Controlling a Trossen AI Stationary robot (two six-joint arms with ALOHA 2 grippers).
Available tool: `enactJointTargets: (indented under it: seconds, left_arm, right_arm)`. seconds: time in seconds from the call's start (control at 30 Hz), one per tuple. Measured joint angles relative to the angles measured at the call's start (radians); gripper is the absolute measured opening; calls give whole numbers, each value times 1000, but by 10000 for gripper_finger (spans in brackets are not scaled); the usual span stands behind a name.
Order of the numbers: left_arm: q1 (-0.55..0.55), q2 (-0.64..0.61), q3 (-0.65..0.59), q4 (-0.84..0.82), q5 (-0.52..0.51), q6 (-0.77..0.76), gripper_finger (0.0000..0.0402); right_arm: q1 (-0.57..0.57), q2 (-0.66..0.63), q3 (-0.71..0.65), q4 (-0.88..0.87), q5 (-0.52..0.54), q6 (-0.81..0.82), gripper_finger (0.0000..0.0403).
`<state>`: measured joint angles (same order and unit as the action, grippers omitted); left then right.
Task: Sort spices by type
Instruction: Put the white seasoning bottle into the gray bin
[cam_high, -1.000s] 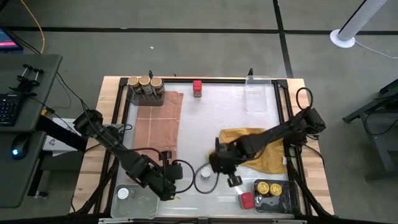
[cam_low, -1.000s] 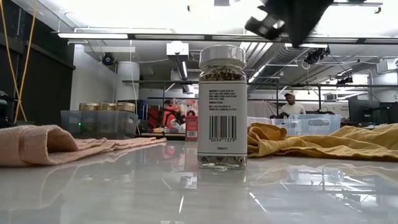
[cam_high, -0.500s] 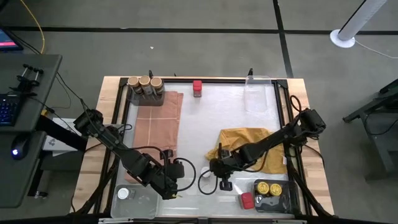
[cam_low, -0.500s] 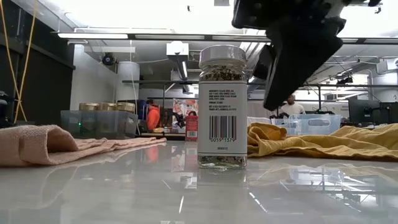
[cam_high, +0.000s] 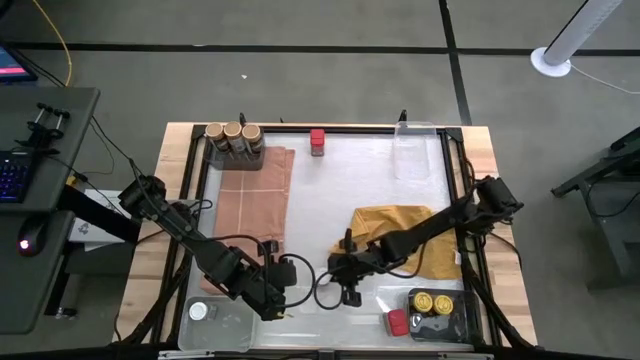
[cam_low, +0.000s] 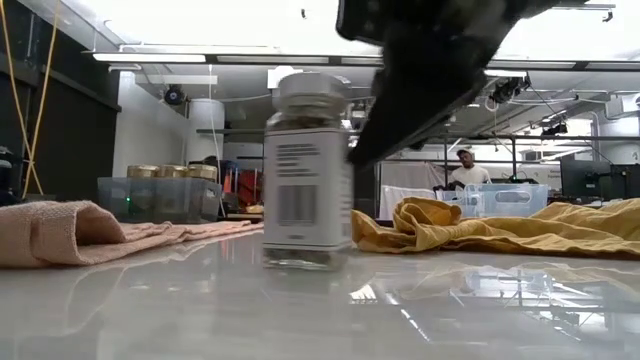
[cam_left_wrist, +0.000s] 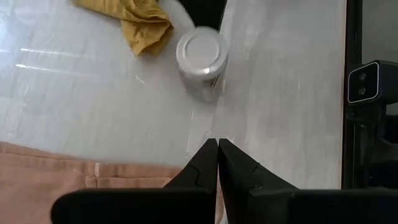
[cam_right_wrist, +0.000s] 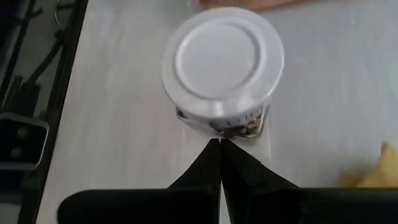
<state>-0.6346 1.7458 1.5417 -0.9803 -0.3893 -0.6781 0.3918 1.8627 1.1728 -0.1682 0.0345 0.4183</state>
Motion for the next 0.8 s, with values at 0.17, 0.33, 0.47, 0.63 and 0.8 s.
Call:
enactJointTargets:
  seconds: [0.17, 0.33, 0.47, 0.63, 0.8]
  left_arm:
    - [0, 0, 0, -1, 0, 9, 0]
    - [0, 0, 0, -1, 0, 9, 0]
    - [0, 0, 0, -2, 0, 9, 0]
    - [7, 0, -1, -1, 0, 63, 0]
    - [61, 0, 4, -3, 13, 48, 12]
  right_arm:
    - [-29, 44, 0, 115, 3, -13, 0]
    - [-62, 81, 0, 246, 16, -16, 0]
    - [-86, 89, 0, 308, 17, -8, 0]
    - [-112, 33, 2, 264, -71, 59, 0]
    - [-109, -116, 6, 48, -64, -6, 0]
